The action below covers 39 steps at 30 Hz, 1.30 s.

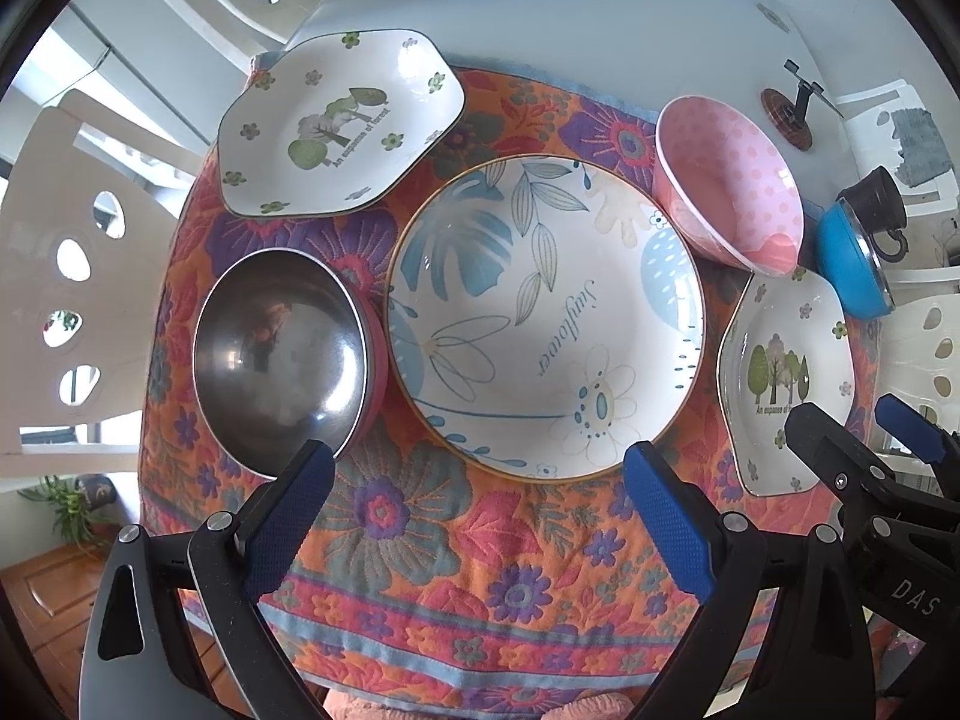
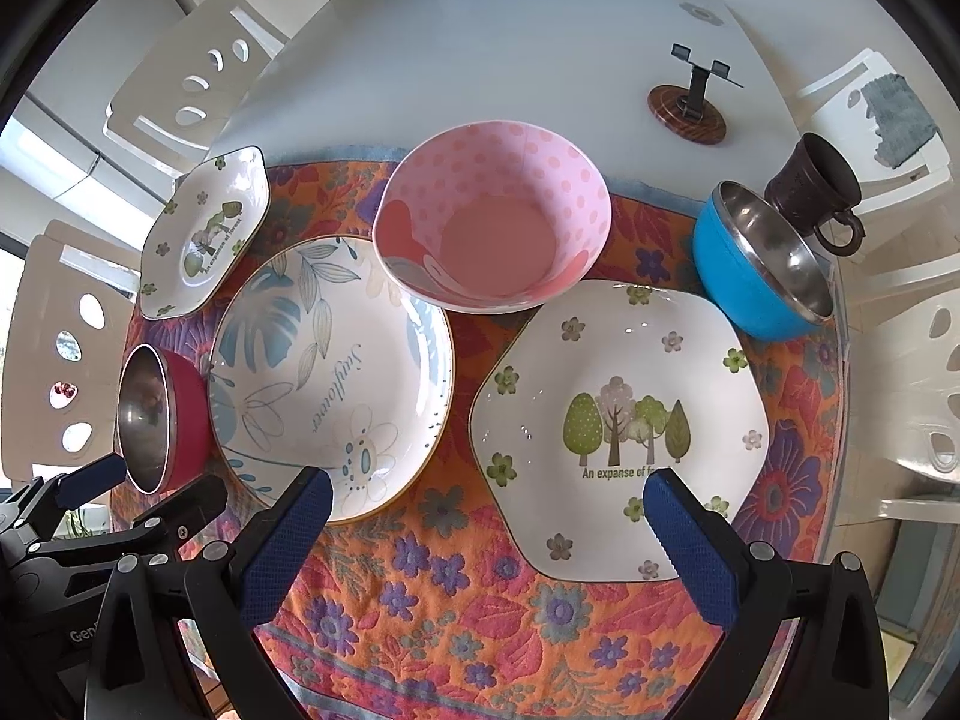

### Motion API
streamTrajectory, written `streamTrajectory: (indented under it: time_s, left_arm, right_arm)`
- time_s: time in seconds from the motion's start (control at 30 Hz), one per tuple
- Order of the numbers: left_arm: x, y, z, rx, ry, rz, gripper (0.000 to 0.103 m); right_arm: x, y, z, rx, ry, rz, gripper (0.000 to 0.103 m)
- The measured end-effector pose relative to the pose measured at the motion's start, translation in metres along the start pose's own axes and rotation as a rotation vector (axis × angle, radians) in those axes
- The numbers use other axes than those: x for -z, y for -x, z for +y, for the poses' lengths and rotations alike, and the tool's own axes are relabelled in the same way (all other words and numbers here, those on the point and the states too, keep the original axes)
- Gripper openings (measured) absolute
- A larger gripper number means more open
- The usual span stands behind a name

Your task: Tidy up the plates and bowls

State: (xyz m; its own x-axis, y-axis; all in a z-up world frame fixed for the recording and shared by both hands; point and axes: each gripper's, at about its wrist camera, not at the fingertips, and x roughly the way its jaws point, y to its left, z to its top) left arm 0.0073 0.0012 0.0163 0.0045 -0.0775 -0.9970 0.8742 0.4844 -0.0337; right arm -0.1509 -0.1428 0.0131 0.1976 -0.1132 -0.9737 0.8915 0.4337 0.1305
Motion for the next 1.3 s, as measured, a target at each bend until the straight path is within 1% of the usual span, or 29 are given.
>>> streamTrajectory:
  time_s: [0.6, 1.0, 1.17, 1.27, 1.3]
  left_arm:
    - [0.004, 0.002, 0.012, -0.004, 0.005, -0.001, 0.097]
    - [0.005, -0.002, 0.012, 0.005, 0.016, 0.006, 0.097]
    - [0.004, -0.006, 0.007, -0.021, 0.005, 0.017, 0.096]
    - [0.008, -0.002, 0.006, 0.007, -0.004, -0.001, 0.097]
    - [0.009, -0.004, 0.005, 0.001, -0.008, 0.001, 0.097]
  right_arm:
    - [0.002, 0.002, 0.011, -0.005, -0.003, -0.004, 0.103]
    - [0.002, 0.000, 0.012, -0.009, -0.004, -0.003, 0.103]
    - [0.000, -0.011, 0.006, -0.013, -0.019, 0.013, 0.103]
    - [-0.003, -0.013, 0.004, 0.001, -0.024, 0.004, 0.103]
    - [-0.004, -0.014, 0.004, -0.001, -0.021, 0.001, 0.103]
